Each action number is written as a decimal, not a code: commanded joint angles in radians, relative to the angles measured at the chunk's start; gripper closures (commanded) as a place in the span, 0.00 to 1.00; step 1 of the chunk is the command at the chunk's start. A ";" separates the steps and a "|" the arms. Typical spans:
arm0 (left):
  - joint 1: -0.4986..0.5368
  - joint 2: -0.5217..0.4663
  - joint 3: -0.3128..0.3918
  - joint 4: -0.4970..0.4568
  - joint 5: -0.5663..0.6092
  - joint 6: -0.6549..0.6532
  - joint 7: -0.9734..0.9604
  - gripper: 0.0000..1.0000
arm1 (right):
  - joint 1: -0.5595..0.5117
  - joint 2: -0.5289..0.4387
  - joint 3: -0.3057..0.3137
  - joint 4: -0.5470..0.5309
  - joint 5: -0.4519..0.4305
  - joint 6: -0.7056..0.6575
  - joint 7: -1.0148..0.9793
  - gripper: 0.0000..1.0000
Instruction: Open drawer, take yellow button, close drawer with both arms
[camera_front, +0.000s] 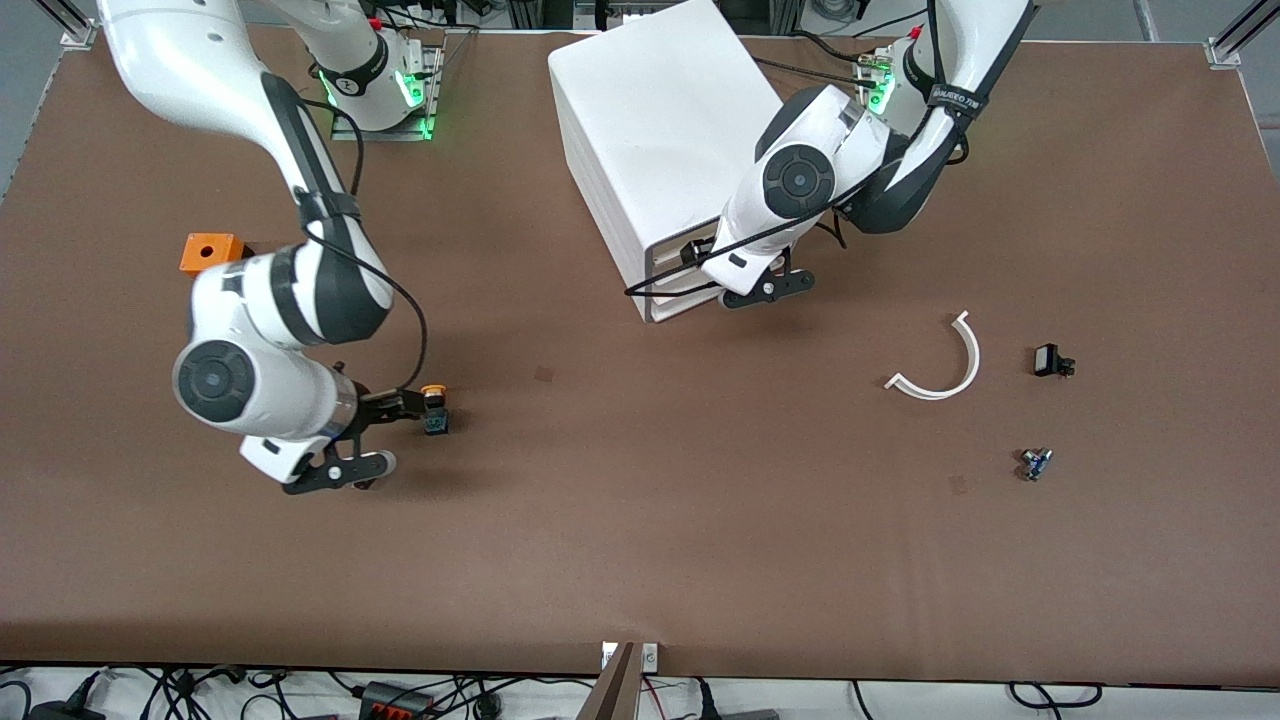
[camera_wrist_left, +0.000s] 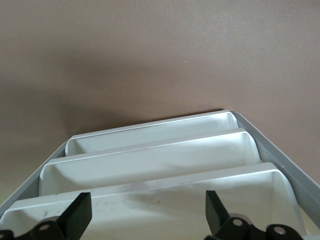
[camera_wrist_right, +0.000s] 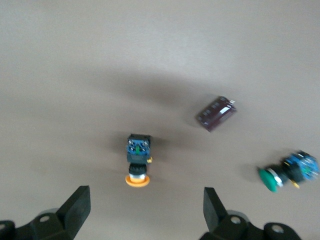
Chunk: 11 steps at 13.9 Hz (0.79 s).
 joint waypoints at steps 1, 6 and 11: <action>0.013 -0.035 -0.021 -0.033 -0.019 0.003 -0.006 0.00 | -0.004 -0.080 -0.026 -0.003 0.003 -0.073 -0.012 0.00; 0.071 -0.043 -0.007 0.024 0.023 -0.020 0.012 0.00 | -0.018 -0.252 -0.101 -0.003 0.007 -0.182 -0.024 0.00; 0.221 -0.034 -0.007 0.160 0.230 -0.190 0.153 0.00 | -0.064 -0.314 -0.147 0.011 0.009 -0.200 -0.015 0.00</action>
